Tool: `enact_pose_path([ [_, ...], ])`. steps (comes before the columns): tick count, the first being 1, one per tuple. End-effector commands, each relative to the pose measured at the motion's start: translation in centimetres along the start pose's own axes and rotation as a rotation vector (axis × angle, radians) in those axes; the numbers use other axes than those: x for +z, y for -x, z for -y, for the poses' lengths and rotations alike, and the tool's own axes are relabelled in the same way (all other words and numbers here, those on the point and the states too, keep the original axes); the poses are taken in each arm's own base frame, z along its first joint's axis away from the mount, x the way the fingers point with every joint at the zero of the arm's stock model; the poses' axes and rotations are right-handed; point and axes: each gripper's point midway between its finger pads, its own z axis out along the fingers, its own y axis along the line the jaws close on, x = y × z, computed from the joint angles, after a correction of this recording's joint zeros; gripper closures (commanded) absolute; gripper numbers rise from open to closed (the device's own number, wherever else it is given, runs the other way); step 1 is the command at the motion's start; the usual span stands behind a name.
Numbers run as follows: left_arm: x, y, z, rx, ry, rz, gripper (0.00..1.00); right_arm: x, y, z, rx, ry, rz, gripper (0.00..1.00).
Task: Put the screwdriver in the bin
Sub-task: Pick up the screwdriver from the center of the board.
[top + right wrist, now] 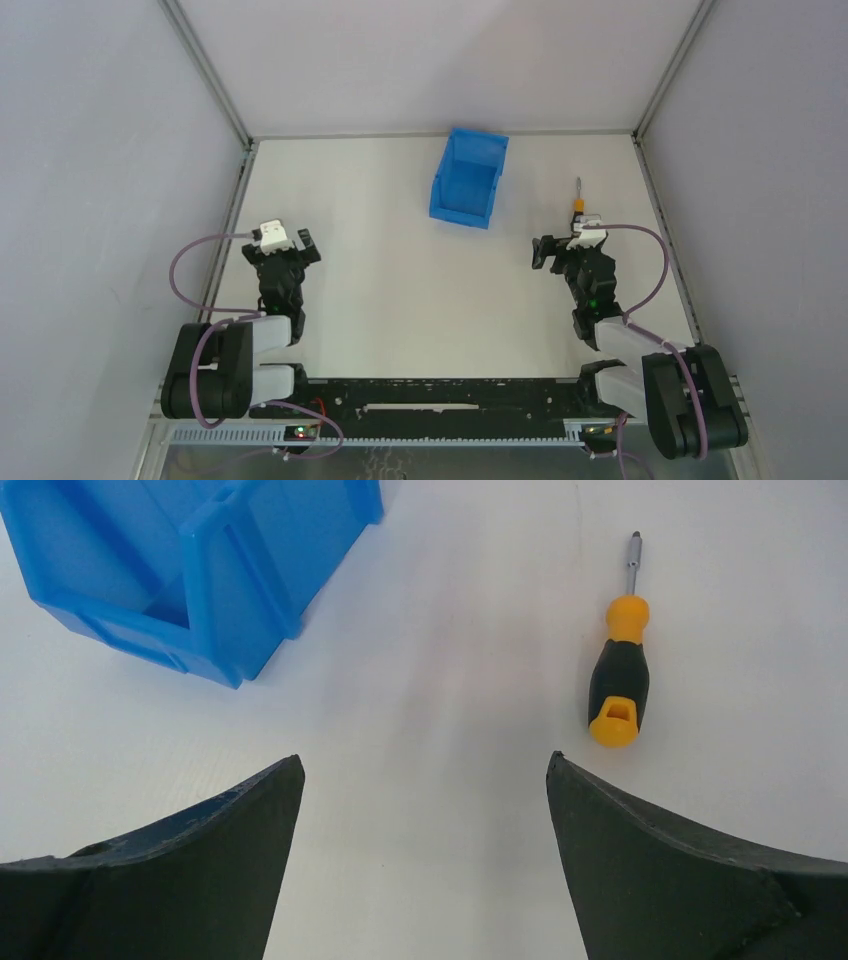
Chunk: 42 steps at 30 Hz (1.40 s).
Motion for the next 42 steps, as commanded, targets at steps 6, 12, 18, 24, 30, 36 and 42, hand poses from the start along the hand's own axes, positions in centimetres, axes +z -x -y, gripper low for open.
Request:
enact_pose_path([
  [6, 0.8, 2.6, 0.2, 0.003, 0.006, 0.074, 0.00, 0.6, 1.6, 0.4, 0.014, -0.024, 0.041, 0.00],
  [12, 0.8, 2.6, 0.2, 0.002, 0.006, 0.075, 0.00, 1.2, 1.2, -1.1, -0.022, 0.063, -0.001, 0.00],
  [18, 0.8, 2.6, 0.2, 0.002, 0.007, 0.075, 0.00, 1.5, 1.1, -1.0, -0.018, 0.057, -0.019, 0.00],
  [24, 0.8, 2.6, 0.2, 0.002, 0.007, 0.074, 0.00, 1.4, 1.8, -0.5, -0.008, 0.022, -0.005, 0.00],
  [30, 0.8, 2.6, 0.2, 0.003, 0.007, 0.074, 0.00, 1.1, 5.3, -0.6, -0.006, 0.011, 0.002, 0.00],
  [36, 0.8, 2.7, 0.2, 0.002, 0.007, 0.075, 0.00, 0.5, 11.0, -0.4, 0.007, -0.031, -0.015, 0.00],
  [42, 0.8, 2.6, 0.2, 0.002, 0.008, 0.074, 0.00, -1.0, 18.6, -0.7, 0.016, -0.050, 0.029, 0.00],
])
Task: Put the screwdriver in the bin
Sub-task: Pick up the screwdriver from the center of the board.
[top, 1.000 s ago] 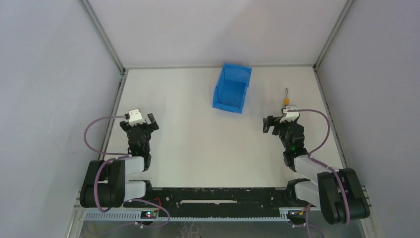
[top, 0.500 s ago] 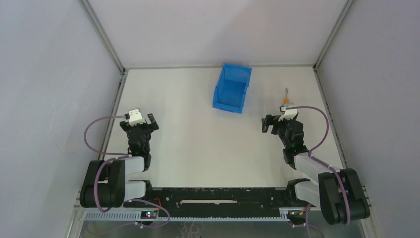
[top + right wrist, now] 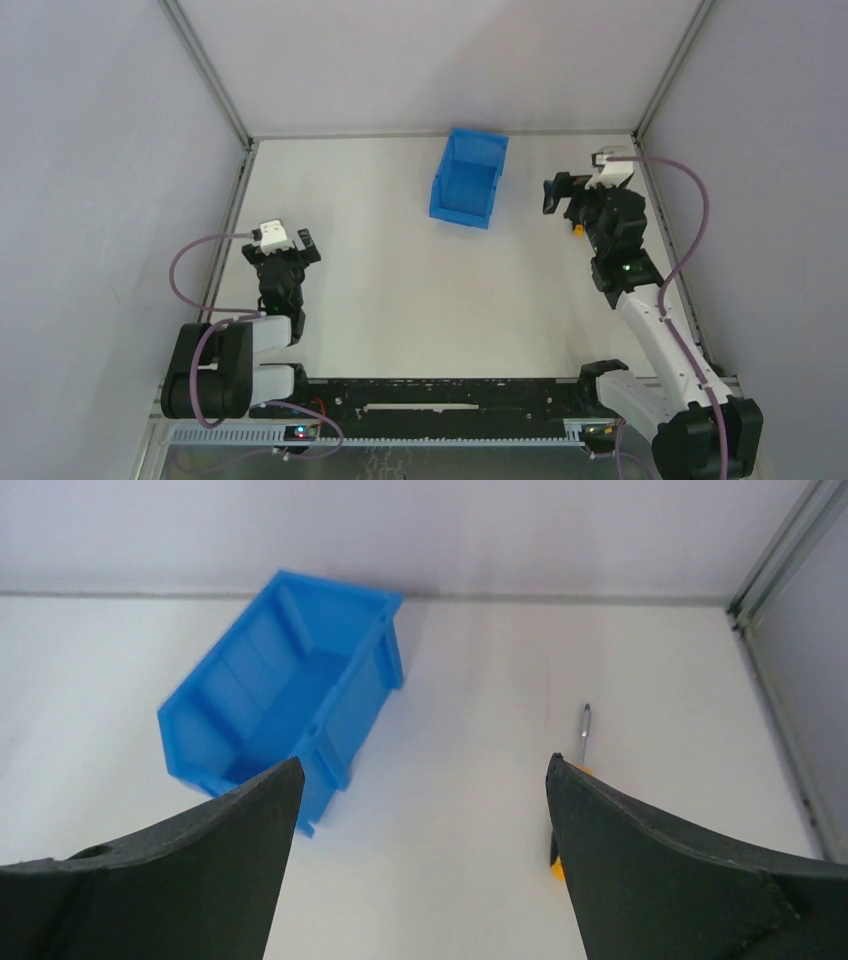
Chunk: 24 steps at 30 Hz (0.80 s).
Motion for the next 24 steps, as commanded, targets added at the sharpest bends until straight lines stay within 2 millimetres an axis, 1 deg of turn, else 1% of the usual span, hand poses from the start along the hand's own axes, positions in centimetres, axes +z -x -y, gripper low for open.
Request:
enact_pose_path([
  [1, 0.8, 2.6, 0.2, 0.002, 0.007, 0.074, 0.00, -1.6, 4.1, 0.4, 0.013, -0.047, -0.024, 0.00],
  [5, 0.8, 2.6, 0.2, 0.002, 0.007, 0.075, 0.00, -2.5, 8.8, 0.3, 0.016, -0.056, 0.011, 0.00],
  [7, 0.8, 2.6, 0.2, 0.003, 0.006, 0.074, 0.00, -2.9, 10.6, 0.1, 0.016, -0.055, 0.029, 0.00],
  [10, 0.8, 2.6, 0.2, 0.002, 0.006, 0.074, 0.00, -3.4, 13.2, -0.1, 0.019, -0.052, 0.052, 0.00],
  [12, 0.8, 2.6, 0.2, 0.002, 0.006, 0.075, 0.00, -3.6, 14.4, -0.2, 0.021, -0.052, 0.054, 0.00],
  [16, 0.8, 2.7, 0.2, 0.002, 0.007, 0.076, 0.00, -3.9, 16.5, -0.4, 0.026, -0.051, 0.074, 0.00],
  [20, 0.8, 2.6, 0.2, 0.002, 0.007, 0.074, 0.00, -3.7, 17.2, -0.4, 0.034, -0.057, 0.066, 0.00],
  [24, 0.8, 2.6, 0.2, 0.002, 0.006, 0.074, 0.00, -3.4, 17.2, -0.4, 0.036, -0.056, 0.060, 0.00],
])
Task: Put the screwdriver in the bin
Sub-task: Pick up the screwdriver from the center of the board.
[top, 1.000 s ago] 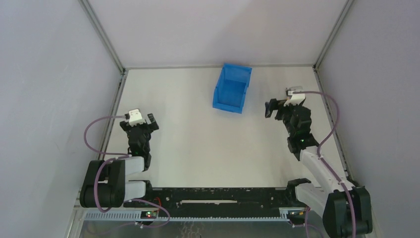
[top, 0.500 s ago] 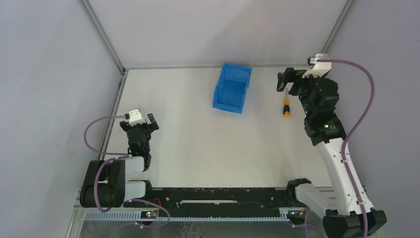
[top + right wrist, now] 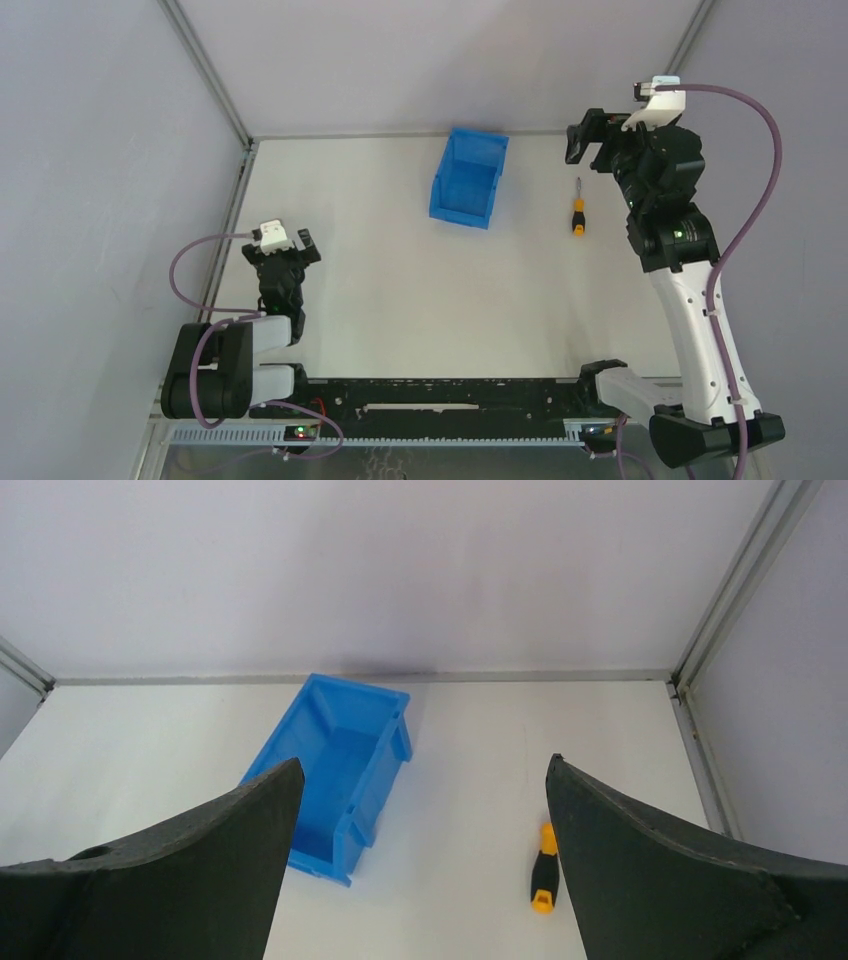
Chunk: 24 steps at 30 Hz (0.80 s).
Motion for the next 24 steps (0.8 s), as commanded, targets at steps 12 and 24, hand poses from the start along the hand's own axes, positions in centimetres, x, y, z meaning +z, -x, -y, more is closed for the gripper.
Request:
enact_pose_path([
  [12, 0.8, 2.6, 0.2, 0.002, 0.007, 0.075, 0.00, 4.4, -4.0, 2.6, 0.023, -0.133, -0.132, 0.00],
  [24, 0.8, 2.6, 0.2, 0.003, 0.006, 0.074, 0.00, 11.9, -15.0, 7.6, 0.113, -0.270, -0.374, 0.00],
])
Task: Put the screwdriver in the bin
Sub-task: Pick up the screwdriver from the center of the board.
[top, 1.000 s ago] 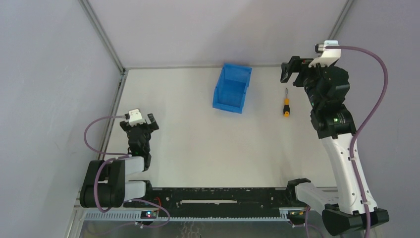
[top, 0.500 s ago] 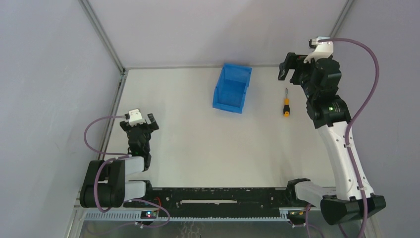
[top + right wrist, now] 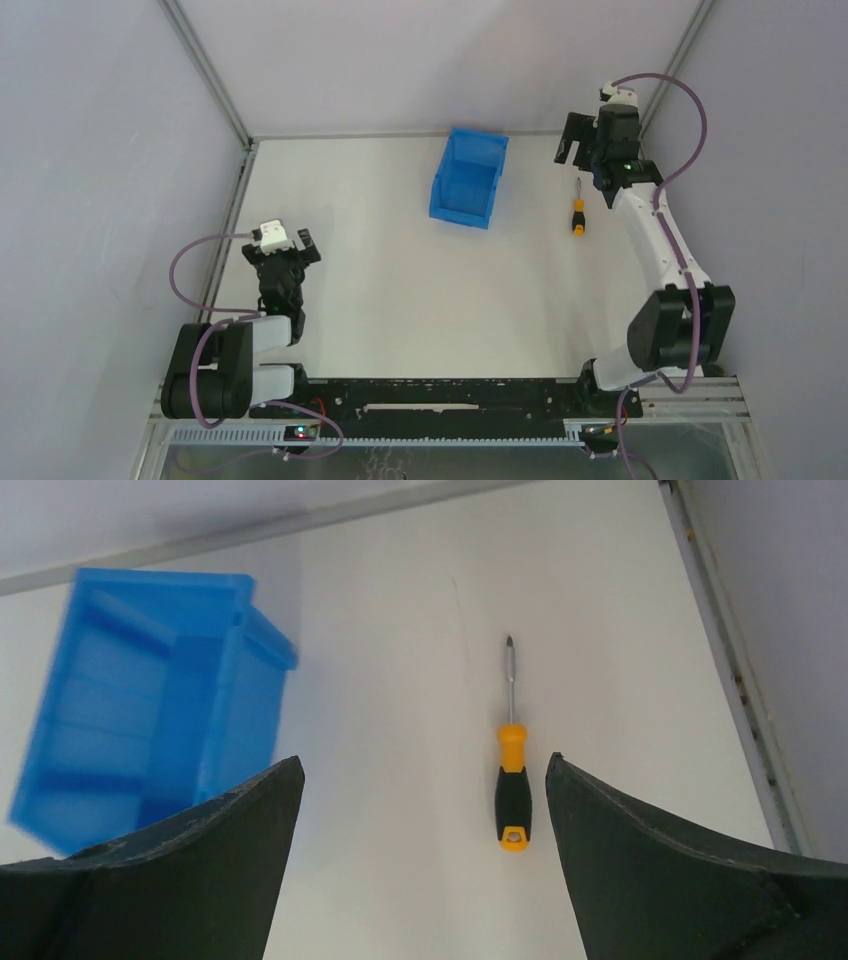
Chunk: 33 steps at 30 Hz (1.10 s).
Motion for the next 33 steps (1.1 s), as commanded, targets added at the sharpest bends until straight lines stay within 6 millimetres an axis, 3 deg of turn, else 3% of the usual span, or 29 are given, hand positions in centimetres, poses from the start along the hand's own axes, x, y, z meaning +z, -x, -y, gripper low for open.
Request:
enact_pose_path([
  [1, 0.8, 2.6, 0.2, 0.002, 0.006, 0.074, 0.00, 3.0, -0.5, 1.3, 0.080, -0.034, -0.020, 0.00],
  [9, 0.8, 2.6, 0.2, 0.002, 0.007, 0.074, 0.00, 8.9, -6.7, 4.3, 0.086, -0.136, -0.173, 0.00],
  [16, 0.8, 2.6, 0.2, 0.002, 0.007, 0.074, 0.00, 12.0, -11.8, 5.9, 0.078, -0.174, -0.293, 0.02],
  [23, 0.8, 2.6, 0.2, 0.002, 0.006, 0.075, 0.00, 13.8, -17.0, 7.4, 0.080, -0.196, -0.445, 0.05],
  [28, 0.8, 2.6, 0.2, 0.003, 0.006, 0.074, 0.00, 14.1, -18.5, 7.6, 0.102, -0.178, -0.532, 0.11],
  [33, 0.8, 2.6, 0.2, 0.002, 0.006, 0.075, 0.00, 14.3, -19.3, 7.5, 0.116, -0.161, -0.580, 0.26],
])
